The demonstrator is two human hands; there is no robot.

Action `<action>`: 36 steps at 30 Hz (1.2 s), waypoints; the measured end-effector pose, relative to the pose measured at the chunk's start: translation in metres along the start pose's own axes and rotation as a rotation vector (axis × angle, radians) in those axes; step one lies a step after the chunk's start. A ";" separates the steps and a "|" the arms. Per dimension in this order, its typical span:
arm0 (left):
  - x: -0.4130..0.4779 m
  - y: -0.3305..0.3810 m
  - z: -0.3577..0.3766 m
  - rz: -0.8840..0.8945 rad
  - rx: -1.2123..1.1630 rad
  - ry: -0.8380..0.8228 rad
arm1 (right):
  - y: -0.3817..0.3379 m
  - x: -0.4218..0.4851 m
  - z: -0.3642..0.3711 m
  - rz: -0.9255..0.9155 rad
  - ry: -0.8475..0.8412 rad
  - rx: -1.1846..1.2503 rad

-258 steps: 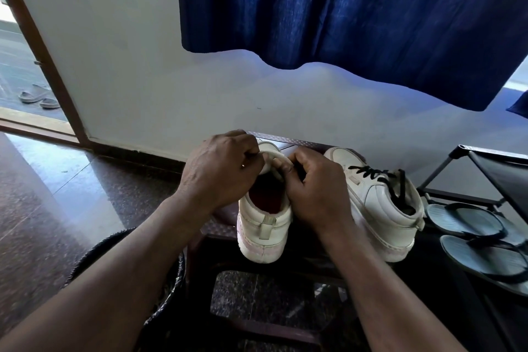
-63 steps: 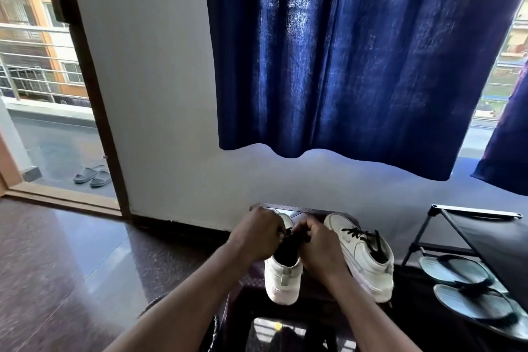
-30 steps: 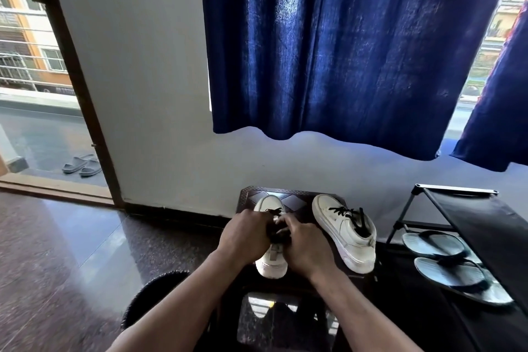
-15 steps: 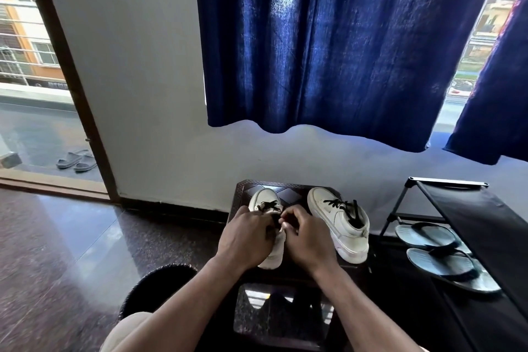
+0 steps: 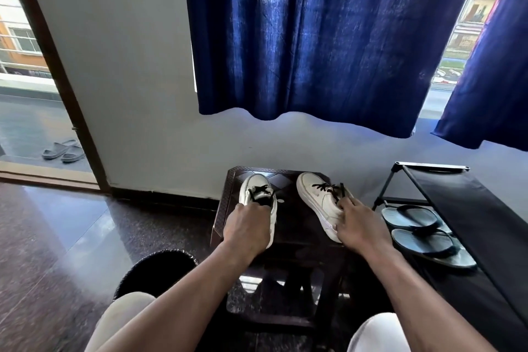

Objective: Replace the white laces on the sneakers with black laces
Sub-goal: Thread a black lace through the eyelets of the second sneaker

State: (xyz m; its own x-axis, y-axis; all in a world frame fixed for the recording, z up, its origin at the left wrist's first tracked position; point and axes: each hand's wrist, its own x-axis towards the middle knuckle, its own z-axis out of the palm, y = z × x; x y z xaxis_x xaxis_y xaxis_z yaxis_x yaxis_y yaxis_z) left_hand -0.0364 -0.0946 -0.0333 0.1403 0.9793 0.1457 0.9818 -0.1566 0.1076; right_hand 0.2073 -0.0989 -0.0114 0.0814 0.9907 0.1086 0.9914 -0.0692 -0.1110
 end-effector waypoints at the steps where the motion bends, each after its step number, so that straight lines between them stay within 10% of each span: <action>1: 0.001 0.002 0.000 -0.005 0.003 0.003 | 0.000 0.003 -0.001 -0.009 -0.041 -0.028; 18: 0.014 0.105 0.005 0.237 -0.160 0.083 | 0.036 -0.044 0.002 0.058 0.160 0.053; 36: 0.042 0.405 0.000 0.953 -0.333 0.050 | 0.254 -0.125 -0.056 0.657 0.396 -0.012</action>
State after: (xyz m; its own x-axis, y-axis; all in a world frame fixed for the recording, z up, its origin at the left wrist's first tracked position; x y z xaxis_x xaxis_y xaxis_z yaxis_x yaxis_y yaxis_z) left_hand 0.3668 -0.1166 0.0167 0.8342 0.4223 0.3547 0.3768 -0.9060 0.1927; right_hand 0.4543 -0.2465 0.0025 0.6830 0.6300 0.3695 0.7273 -0.6331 -0.2649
